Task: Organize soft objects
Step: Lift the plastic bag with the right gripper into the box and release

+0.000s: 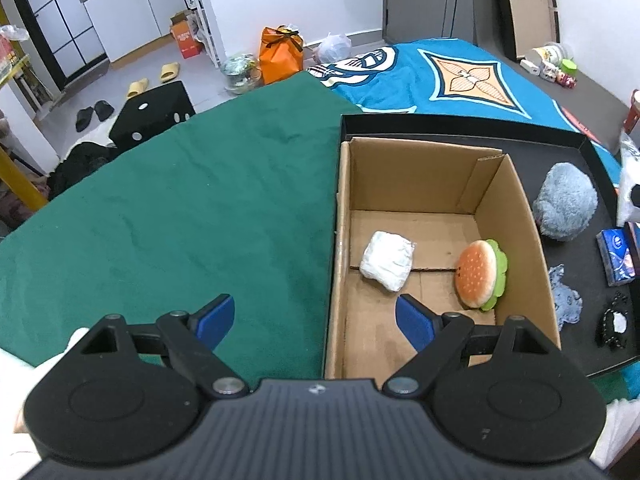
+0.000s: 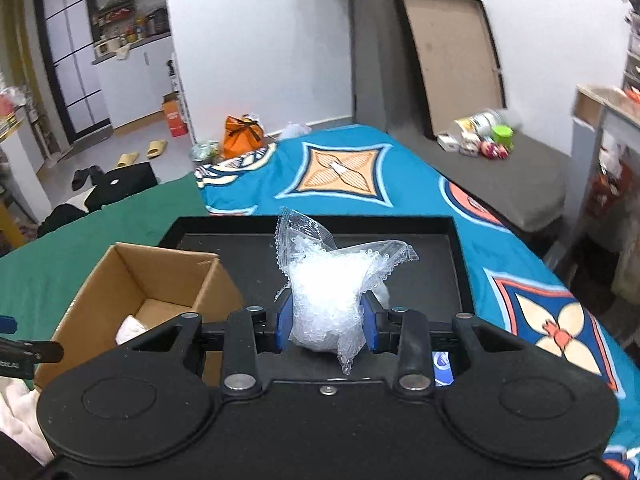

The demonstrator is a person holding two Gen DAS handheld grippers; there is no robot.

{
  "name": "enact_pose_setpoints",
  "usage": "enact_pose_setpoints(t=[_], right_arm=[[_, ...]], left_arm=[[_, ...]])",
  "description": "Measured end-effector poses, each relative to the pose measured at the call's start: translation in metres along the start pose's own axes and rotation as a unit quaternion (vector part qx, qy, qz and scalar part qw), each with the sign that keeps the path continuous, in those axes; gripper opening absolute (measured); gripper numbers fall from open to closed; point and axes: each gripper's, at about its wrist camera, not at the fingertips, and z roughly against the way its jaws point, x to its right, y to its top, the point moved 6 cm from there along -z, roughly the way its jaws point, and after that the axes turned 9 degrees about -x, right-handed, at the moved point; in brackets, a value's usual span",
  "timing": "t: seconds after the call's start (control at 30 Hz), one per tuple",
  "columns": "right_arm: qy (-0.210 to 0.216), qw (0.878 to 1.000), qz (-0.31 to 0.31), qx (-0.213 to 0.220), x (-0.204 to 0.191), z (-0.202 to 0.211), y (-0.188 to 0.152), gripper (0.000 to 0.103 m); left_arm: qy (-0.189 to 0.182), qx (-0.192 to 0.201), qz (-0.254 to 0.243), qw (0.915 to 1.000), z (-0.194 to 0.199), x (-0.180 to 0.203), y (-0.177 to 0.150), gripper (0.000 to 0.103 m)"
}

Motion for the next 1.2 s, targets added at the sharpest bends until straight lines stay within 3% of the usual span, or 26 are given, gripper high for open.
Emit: enact_pose_setpoints(t=[0.47, 0.73, 0.83, 0.9, 1.0, 1.2], right_arm=[[0.023, 0.997, 0.074, 0.015, -0.058, -0.001, 0.022, 0.035], [0.036, 0.994, 0.107, 0.001, -0.092, -0.013, 0.022, 0.035], [0.044, 0.992, 0.118, -0.006, -0.105, -0.018, 0.021, 0.035], [0.049, 0.991, 0.126, -0.010, -0.114, -0.022, 0.021, 0.035], [0.056, 0.989, 0.136, -0.017, -0.126, -0.028, 0.020, 0.035], [0.074, 0.985, 0.158, -0.017, -0.153, -0.032, 0.025, 0.035]], left_arm=[[-0.032, 0.004, 0.004, 0.9995, -0.014, 0.001, -0.005, 0.082], [-0.056, -0.012, 0.025, 0.9981, -0.029, -0.003, -0.010, 0.055], [-0.063, -0.016, 0.032, 0.9974, -0.033, -0.006, -0.012, 0.040], [-0.067, -0.021, 0.040, 0.9967, -0.036, -0.009, -0.013, 0.025], [-0.073, -0.023, 0.046, 0.9960, -0.040, -0.011, -0.014, 0.017], [-0.078, -0.021, 0.040, 0.9959, -0.043, -0.009, -0.014, 0.013]])
